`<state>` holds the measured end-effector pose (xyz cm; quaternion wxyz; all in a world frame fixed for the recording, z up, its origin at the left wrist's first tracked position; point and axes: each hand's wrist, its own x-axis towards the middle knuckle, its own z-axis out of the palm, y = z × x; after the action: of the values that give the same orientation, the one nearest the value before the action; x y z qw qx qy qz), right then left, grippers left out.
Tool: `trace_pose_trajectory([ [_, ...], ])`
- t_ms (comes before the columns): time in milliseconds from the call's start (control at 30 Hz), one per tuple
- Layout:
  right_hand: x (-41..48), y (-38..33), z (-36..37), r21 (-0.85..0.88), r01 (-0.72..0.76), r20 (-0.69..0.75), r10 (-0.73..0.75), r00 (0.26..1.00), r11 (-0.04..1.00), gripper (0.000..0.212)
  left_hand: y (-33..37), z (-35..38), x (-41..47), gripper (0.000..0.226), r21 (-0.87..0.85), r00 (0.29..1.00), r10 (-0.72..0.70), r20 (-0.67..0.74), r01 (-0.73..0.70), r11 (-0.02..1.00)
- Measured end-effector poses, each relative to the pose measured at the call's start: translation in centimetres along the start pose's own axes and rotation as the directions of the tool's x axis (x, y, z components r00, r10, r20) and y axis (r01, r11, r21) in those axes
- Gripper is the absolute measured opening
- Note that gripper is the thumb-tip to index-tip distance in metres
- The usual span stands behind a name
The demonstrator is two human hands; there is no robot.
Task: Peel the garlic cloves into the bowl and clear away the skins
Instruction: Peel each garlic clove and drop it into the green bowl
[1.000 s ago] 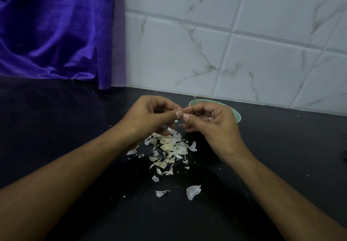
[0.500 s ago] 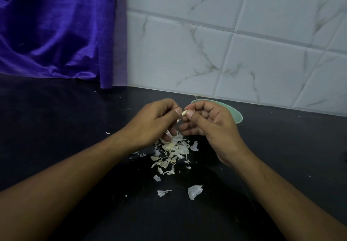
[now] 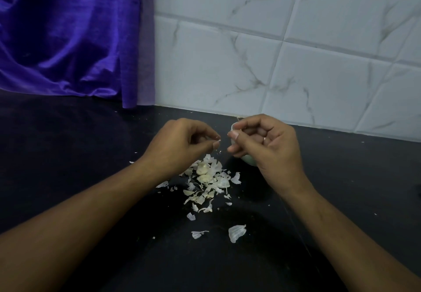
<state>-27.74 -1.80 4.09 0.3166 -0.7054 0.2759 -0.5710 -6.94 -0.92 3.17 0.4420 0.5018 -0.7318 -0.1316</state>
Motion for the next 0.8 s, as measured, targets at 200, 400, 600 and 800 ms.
trace_pose_trajectory([
  [200,1.1,0.2,-2.2,-0.292,0.151,-0.198,-0.214,0.957,0.945,0.009,0.2,0.3,-0.2,0.006,0.000,1.000,-0.013,0.027,0.013,1.000],
  [400,2.2,2.4,-4.9,-0.500,-0.035,-0.266,-0.115,0.957,0.865,0.010,-0.3,0.4,0.1,0.005,0.013,0.999,-0.033,0.000,0.033,0.999],
  [600,1.8,1.1,-4.0,-0.494,0.077,-0.232,-0.217,0.948,0.866,0.008,-0.3,-0.3,0.3,0.006,0.033,0.997,-0.068,-0.018,0.069,0.997],
  [800,0.3,0.3,-0.8,-0.437,0.175,0.105,-0.143,0.984,0.882,0.019,-0.4,-1.0,0.6,0.049,0.113,0.995,-0.076,-0.067,0.083,0.990],
])
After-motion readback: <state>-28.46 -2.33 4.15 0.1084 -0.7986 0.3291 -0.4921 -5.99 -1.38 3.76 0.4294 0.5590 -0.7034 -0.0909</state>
